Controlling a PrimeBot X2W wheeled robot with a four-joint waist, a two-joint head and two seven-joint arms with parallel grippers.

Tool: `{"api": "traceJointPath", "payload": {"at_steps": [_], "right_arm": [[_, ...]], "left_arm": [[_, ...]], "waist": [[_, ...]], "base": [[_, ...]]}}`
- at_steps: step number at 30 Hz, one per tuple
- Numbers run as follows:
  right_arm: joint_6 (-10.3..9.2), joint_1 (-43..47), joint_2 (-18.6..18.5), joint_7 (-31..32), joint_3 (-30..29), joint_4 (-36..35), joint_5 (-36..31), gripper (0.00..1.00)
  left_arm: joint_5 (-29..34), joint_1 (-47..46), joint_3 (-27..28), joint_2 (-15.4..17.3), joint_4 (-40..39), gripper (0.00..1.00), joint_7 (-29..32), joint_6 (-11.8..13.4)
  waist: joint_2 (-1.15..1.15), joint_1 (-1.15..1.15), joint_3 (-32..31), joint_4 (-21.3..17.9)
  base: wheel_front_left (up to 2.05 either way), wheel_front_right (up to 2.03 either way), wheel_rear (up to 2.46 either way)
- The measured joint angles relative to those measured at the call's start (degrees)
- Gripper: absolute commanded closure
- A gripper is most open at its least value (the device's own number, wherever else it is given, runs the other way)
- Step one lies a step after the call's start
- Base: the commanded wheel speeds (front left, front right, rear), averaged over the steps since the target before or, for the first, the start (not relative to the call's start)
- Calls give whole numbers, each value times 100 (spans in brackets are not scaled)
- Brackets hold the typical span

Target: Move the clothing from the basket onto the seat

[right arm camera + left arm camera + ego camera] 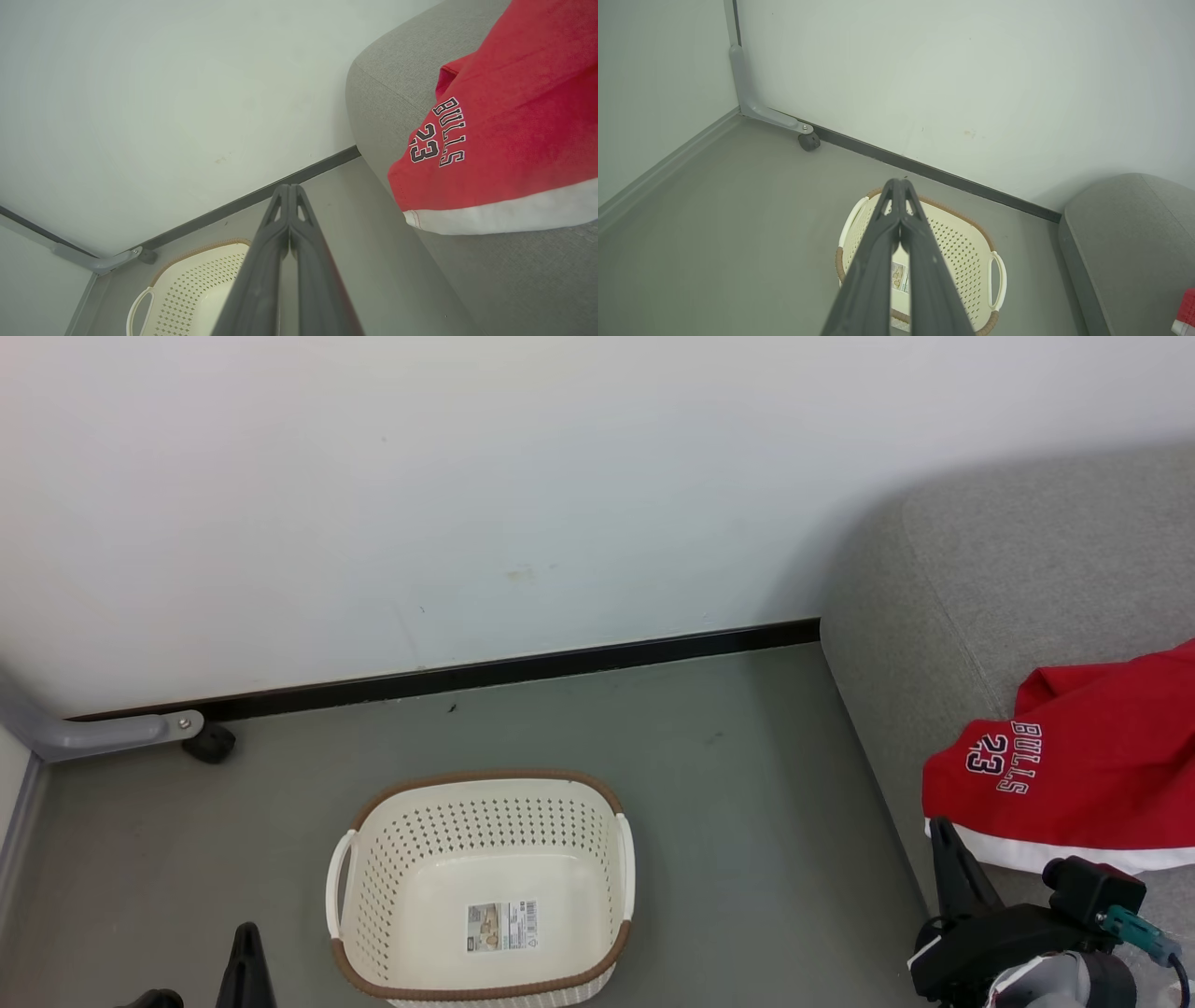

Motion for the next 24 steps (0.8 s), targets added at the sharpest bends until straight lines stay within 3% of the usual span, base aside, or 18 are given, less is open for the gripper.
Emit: {"api": "traceJointPath", "payload": {"at_steps": [24], "right_arm": [[186,20,68,541,-593,-279,1959,100]], "left_arm": [[-1913,-235,163,-103,21,100,544,-371]], "waist": [[0,0,-22,96]], "base": [[0,0,0]]}}
